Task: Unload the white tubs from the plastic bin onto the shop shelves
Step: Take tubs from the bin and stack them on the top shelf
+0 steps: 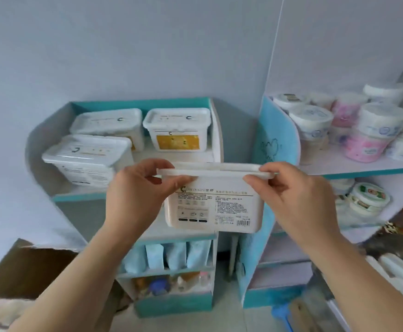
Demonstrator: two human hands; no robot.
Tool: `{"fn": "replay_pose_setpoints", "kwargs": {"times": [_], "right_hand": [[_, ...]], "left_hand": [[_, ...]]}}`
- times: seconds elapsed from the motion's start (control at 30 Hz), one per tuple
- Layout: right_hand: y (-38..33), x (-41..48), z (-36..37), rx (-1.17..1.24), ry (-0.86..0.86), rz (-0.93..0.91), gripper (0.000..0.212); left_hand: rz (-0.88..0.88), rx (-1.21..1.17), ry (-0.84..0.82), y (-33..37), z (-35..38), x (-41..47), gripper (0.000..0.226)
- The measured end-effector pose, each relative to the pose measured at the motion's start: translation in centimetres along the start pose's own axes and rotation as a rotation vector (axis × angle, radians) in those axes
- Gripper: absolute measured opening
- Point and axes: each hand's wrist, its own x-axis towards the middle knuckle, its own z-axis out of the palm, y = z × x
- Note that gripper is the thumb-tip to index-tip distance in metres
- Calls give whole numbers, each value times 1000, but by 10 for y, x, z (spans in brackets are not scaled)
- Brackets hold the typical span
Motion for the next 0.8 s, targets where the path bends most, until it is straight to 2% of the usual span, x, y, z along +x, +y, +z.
{"fn": "replay_pose_setpoints", "kwargs": {"times": [0.1,0.3,0.63,0.8], "right_hand": [[-31,24,26,71,-27,-11,46],[-52,56,72,140,-122,90,29],[-52,74,123,103,-214,255,24],[-49,74,140,123,-228,314,22]], "left_hand": [[58,71,6,-15,-32,35,34],[127,132,-143,-40,-53,108,37],[43,158,-308,-78,-27,160,36],[39,144,-322,-85,-23,172,33]]}}
